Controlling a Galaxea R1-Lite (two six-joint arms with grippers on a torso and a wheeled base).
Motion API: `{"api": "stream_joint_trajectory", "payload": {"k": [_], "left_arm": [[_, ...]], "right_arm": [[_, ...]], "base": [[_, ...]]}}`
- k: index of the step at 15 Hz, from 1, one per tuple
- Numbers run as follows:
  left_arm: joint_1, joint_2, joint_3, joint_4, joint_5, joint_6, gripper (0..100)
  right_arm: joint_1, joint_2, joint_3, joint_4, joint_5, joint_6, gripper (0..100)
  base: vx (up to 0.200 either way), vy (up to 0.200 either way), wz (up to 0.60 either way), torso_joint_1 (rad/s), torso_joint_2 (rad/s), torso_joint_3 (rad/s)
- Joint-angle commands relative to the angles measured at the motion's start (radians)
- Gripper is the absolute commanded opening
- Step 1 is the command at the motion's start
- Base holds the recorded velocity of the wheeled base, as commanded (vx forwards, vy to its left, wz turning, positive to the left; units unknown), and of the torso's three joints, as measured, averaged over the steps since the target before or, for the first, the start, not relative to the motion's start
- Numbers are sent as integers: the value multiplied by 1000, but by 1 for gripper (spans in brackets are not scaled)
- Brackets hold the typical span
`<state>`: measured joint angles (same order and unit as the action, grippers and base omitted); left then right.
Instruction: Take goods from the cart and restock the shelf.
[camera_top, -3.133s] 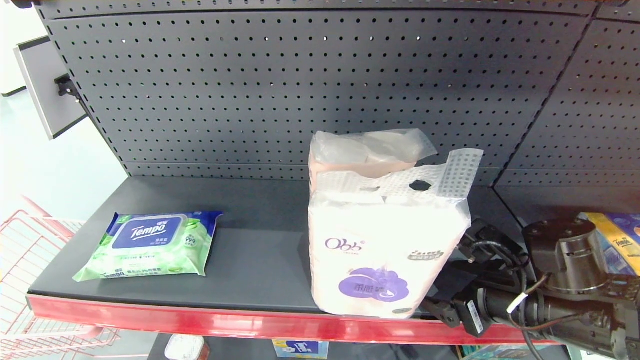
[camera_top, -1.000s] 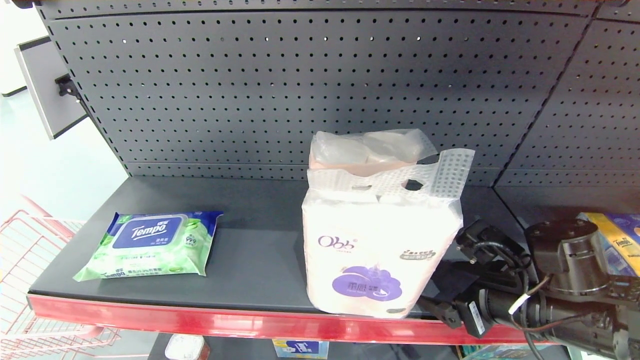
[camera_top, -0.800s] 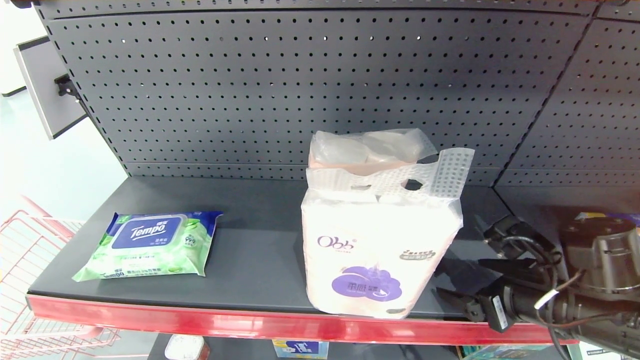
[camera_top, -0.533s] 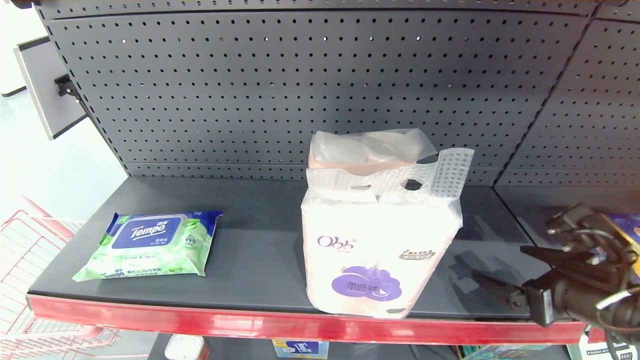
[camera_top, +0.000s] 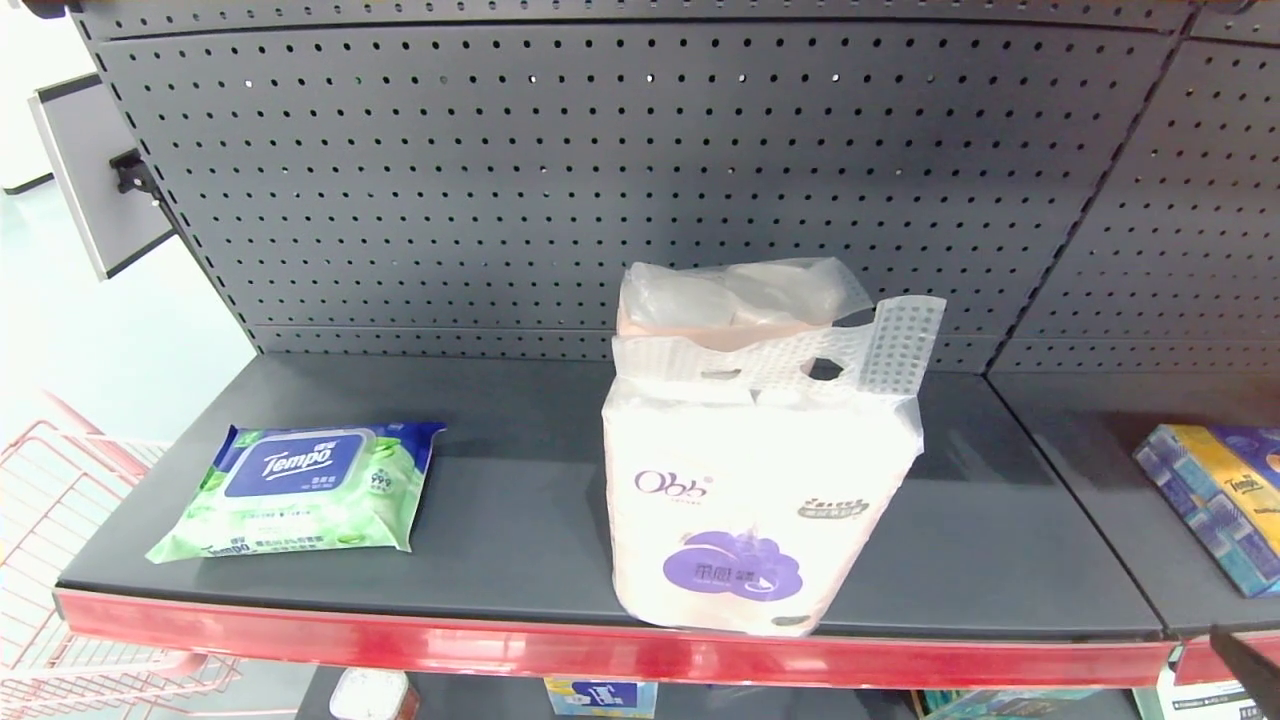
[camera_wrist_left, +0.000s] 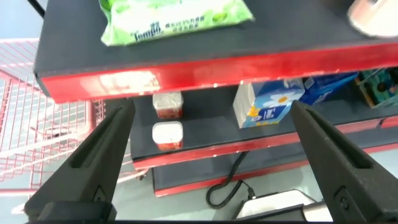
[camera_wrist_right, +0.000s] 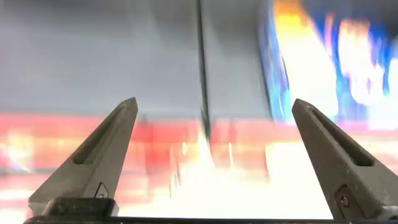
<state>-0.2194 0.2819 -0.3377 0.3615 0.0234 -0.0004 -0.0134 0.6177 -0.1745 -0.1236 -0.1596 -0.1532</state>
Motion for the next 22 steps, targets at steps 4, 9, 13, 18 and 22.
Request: {"api": "stream_joint_trajectory", "payload": {"k": [4,9,13,18,22], "left_arm": [[2,-280,154,-13,119,37,100],[2,-280,338,-440,125,28,100],[3,-279,338,-409,231,-10,100],[245,-274,338,-408,228,-10,100],[244,-280,338,-358,-43,-23,100]], "right_arm": [[-22,-277,-94,257,69,23,100],[7,-602,128,231,64,-31,100],[12,-616,136,197,64,7,100],[13,-616,150,187,54,121,100],[9,-608,159,183,133,158,100]], "base": [[0,0,0,0,0,0],[0,0,0,0,0,0],[0,0,0,0,0,0],[0,0,0,0,0,0],[0,0,0,0,0,0]]}}
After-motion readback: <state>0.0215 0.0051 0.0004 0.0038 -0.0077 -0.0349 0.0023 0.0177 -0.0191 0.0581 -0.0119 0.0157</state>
